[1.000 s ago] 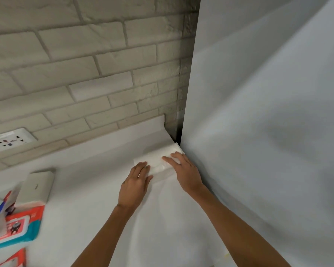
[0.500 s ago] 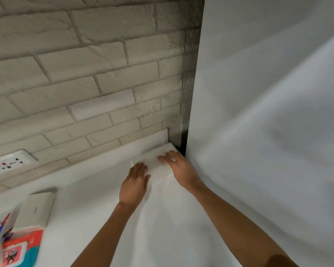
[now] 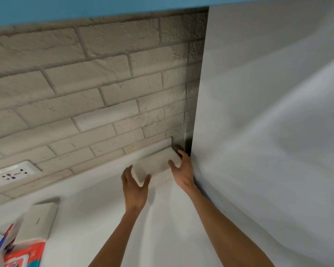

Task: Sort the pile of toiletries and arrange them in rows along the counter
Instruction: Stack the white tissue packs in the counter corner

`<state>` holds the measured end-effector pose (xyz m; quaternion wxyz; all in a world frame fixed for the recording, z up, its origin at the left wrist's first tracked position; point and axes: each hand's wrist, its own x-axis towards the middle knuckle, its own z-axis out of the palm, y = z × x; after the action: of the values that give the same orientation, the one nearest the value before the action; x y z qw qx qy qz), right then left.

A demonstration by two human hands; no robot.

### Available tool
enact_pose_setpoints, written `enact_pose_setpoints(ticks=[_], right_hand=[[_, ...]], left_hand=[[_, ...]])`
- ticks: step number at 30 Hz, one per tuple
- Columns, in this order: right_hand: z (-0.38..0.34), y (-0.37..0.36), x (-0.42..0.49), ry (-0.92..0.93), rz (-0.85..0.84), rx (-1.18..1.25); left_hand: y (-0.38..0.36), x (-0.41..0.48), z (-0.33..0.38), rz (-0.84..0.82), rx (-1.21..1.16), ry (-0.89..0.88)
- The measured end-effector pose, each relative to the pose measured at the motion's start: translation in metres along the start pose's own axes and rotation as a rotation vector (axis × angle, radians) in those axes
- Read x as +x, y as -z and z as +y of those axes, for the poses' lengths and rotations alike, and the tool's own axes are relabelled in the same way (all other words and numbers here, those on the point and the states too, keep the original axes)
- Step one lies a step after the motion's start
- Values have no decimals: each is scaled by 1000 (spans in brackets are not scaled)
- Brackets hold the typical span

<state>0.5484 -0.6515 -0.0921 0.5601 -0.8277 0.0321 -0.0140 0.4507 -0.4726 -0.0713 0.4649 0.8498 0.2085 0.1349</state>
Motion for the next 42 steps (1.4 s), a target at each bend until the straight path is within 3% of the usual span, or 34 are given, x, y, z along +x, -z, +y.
enact_pose_setpoints(ticks=[2,4,8,27,38,42], right_hand=[[4,-2,0,-153,1,124],[11,-4,-2,-212,-13,200],[16,-6,-7,-223,-39,252],[2,-21,26,-240,-140,8],[-8,-26,34,-263,-119,-29],[-21,-23,26,-172,-16,-82]], left_hand=[[-5,-1,3,13,-219,258],[-11,2,-1,-19,-335,394],[-22,12,-14,-39,-326,378],[-23,50,-13,-14,-288,396],[-13,56,2,-84,-222,419],[5,53,3,-143,-213,410]])
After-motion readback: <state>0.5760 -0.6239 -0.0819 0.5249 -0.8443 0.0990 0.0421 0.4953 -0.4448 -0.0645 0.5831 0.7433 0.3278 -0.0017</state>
